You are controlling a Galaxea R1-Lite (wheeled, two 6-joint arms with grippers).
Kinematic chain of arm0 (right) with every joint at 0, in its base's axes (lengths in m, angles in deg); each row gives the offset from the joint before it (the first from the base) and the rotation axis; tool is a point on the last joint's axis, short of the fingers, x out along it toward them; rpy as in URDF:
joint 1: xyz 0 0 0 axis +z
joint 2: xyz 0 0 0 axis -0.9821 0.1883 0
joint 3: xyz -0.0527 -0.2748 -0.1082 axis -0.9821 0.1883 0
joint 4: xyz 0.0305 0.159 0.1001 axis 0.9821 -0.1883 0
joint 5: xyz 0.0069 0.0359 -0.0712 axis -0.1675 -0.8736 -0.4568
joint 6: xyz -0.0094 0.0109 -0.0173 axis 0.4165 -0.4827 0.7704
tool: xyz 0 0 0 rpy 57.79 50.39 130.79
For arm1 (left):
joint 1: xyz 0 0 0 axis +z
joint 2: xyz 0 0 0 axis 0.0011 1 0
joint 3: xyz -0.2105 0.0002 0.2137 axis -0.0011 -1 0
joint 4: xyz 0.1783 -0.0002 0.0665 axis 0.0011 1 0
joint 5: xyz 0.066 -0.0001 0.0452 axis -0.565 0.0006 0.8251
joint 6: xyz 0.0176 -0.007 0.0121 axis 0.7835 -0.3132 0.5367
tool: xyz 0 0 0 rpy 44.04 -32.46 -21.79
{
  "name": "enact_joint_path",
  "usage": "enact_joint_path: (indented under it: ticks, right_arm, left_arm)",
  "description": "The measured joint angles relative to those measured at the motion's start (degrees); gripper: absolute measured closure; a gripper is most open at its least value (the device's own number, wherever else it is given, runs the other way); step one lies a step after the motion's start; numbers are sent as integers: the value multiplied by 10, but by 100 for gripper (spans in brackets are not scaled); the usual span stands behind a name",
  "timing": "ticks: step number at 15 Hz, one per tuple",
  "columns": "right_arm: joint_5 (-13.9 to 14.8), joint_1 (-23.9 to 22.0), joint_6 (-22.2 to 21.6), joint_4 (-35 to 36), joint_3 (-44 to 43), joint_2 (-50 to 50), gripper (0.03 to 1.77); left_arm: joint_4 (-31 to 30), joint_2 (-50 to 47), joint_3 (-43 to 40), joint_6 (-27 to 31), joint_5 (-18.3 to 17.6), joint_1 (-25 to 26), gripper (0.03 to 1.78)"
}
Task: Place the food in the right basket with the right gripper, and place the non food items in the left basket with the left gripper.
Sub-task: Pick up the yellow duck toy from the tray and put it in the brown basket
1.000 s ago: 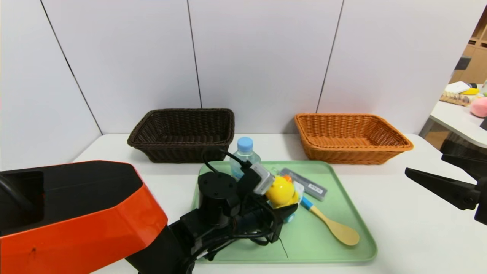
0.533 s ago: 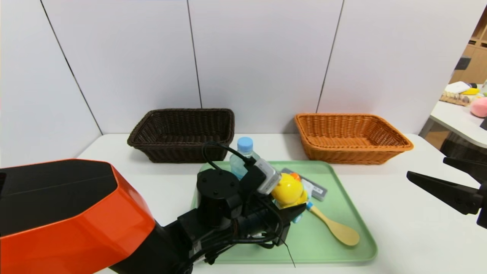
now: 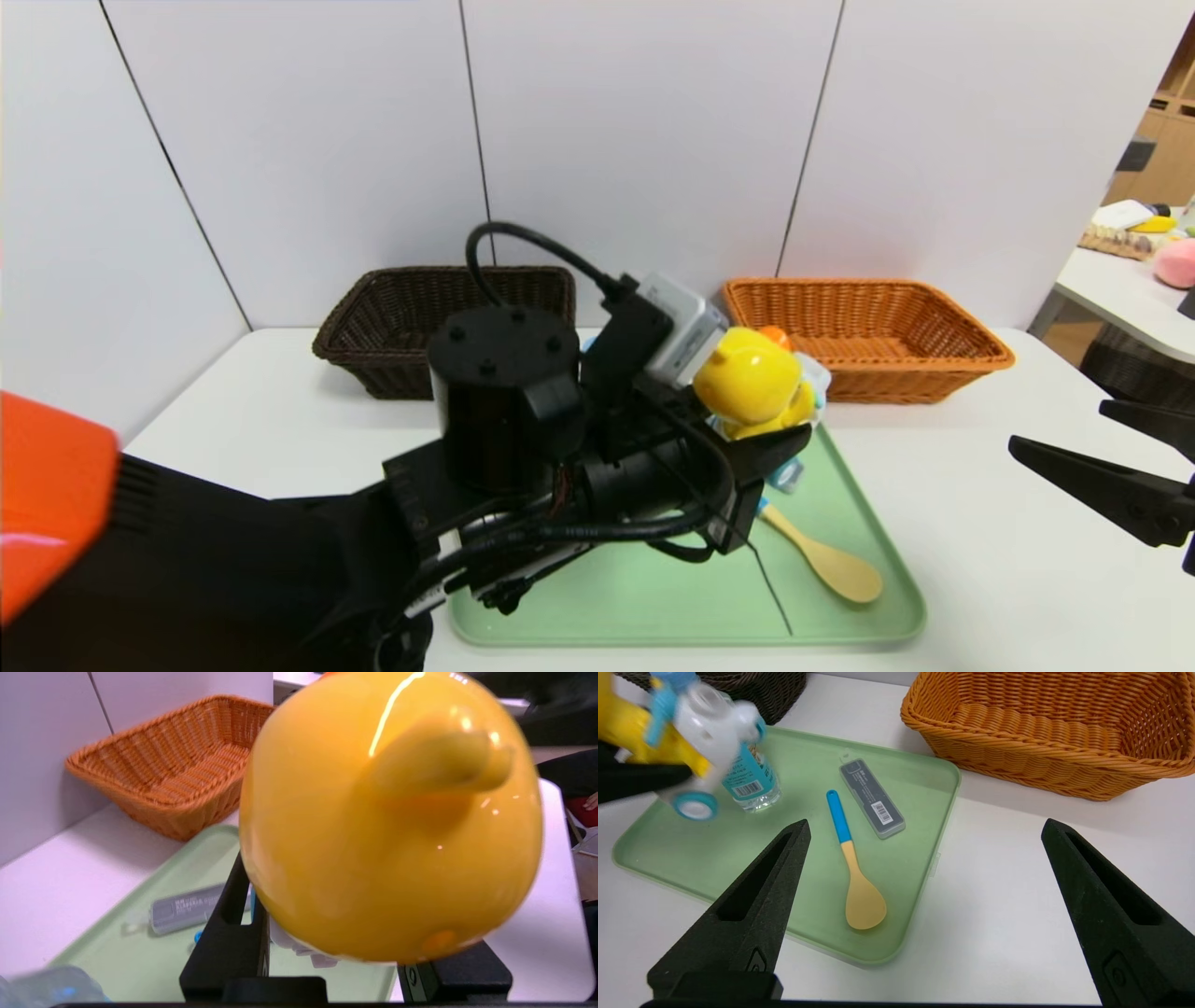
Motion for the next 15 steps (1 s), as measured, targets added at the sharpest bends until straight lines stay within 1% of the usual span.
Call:
enact_joint_path:
  ticks: [3, 5, 7, 8, 9, 11, 12, 15]
  right_arm:
    - [0, -1, 0, 0, 0, -4, 9]
    - [0, -1, -1, 0, 2, -7, 9]
    - [0, -1, -2, 0, 4, -8, 9]
    - [3, -1, -2, 0, 4, -8, 9]
    - [10, -1, -2, 0, 4, -9, 9]
    - [11, -1, -2, 0, 2, -9, 9]
    - [11, -1, -2, 2, 0, -9, 9]
    - [10, -4, -2, 3, -7, -6, 9]
  left_arm:
    - [154, -54, 116, 0, 13, -3, 110]
    - [239, -74, 202, 0, 24, -2, 110]
    - [320, -83, 283, 1, 40, 11, 110]
    - [357, -85, 315, 1, 45, 29, 110]
    - [388, -85, 342, 2, 47, 54, 110]
    - [434, -84, 375, 3, 43, 119, 110]
    - [454, -82, 381, 4, 34, 155, 110]
    - [519, -70, 387, 11, -12, 273, 110]
